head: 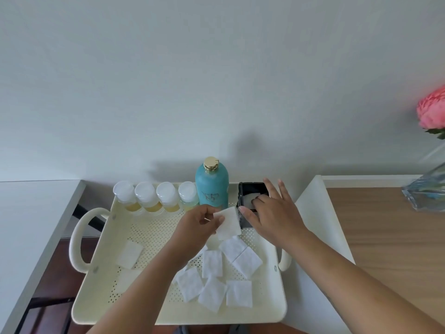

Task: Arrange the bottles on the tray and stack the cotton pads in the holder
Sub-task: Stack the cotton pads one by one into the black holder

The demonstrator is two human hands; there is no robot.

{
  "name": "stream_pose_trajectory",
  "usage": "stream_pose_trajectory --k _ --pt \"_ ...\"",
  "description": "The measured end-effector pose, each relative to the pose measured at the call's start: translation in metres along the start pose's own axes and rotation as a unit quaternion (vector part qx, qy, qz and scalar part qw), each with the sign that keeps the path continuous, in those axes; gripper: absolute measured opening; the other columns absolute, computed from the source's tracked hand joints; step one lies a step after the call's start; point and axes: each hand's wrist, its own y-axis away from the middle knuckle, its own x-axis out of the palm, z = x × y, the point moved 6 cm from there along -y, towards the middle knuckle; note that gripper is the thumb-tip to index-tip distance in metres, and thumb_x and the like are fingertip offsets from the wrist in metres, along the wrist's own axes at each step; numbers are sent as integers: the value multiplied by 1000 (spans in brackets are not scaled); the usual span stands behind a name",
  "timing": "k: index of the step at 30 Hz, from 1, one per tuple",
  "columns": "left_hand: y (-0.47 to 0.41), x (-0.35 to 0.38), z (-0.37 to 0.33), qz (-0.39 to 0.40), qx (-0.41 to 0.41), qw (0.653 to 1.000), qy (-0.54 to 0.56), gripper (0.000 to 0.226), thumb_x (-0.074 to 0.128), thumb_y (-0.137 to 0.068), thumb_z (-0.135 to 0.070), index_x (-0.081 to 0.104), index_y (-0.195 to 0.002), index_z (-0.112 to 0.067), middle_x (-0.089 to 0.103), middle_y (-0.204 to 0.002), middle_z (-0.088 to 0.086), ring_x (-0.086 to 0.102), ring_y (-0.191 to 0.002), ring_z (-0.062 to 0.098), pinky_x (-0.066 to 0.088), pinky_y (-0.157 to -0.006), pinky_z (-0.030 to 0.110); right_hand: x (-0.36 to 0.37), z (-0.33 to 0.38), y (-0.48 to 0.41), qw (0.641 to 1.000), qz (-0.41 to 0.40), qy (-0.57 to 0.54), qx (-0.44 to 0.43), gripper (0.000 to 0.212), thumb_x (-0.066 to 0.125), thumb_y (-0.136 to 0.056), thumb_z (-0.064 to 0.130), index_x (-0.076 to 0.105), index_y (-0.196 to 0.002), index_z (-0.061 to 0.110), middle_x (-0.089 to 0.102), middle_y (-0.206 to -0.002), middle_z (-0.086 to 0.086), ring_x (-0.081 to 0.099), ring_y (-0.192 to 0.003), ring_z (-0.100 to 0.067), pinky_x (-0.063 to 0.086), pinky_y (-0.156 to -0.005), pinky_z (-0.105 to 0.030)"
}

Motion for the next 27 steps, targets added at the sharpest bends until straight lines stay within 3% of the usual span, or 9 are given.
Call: stream_pose_trajectory --k 4,7,11,14,17,19,22,27 --pt "-1 5 -5 -3 5 1000 13 8 68 -89 -29 70 -94 -24 73 -88 1 70 -80 18 55 -74 23 -10 -1 5 996 -37 -78 4 57 17 -100 49 66 -91 21 69 -99 7 32 -141 -27 11 -119 -48" --pt "-3 9 -10 -4 10 1000 23 8 67 -90 -31 70 -94 -24 73 -88 1 70 -79 18 55 -71 19 -26 -7 19 973 -140 -177 41 31 38 -98 40 64 -91 26 67 -86 15 51 -117 -25 33 -96 -40" --pt "-7 19 -17 8 22 999 34 8 65 -91 -29 69 -96 -23 73 -91 5 69 -82 19 57 -71 19 -25 -4 30 945 -117 -289 102 25 55 -86 55 63 -103 37 62 -87 23 44 -98 -8 16 -78 -27" --pt "-10 25 -20 27 25 999 30 9 65 -91 -29 70 -96 -23 73 -92 4 68 -85 21 58 -79 30 -20 1 32 931 -87 -334 119 16 61 -86 47 63 -97 36 59 -81 24 50 -97 -10 24 -82 -31" --pt "-12 25 -18 21 27 999 40 7 67 -89 -27 70 -95 -25 74 -87 1 69 -81 15 58 -75 24 -25 -5 28 918 -86 -360 143 9 63 -88 37 65 -87 28 59 -75 19 58 -89 -16 42 -88 -42" --pt "-13 20 -13 0 20 999 41 8 69 -88 -25 70 -96 -26 75 -85 -1 70 -79 11 57 -75 22 -29 -15 21 911 -92 -367 164 10 62 -89 33 65 -87 24 63 -76 13 60 -84 -19 46 -87 -47" --pt "-12 6 2 -26 3 999 20 8 68 -89 -24 69 -96 -28 74 -86 -2 70 -78 10 58 -76 25 -29 -32 12 896 -106 -380 205 10 61 -90 30 65 -87 21 62 -82 13 58 -90 -24 46 -88 -50" --pt "-11 -23 33 -75 -34 996 -24 3 67 -88 -27 69 -89 -30 72 -80 -3 69 -75 12 56 -71 30 -8 -40 2 906 -80 -312 274 13 62 -88 35 68 -88 23 57 -101 1 46 -106 -29 38 -80 -36"
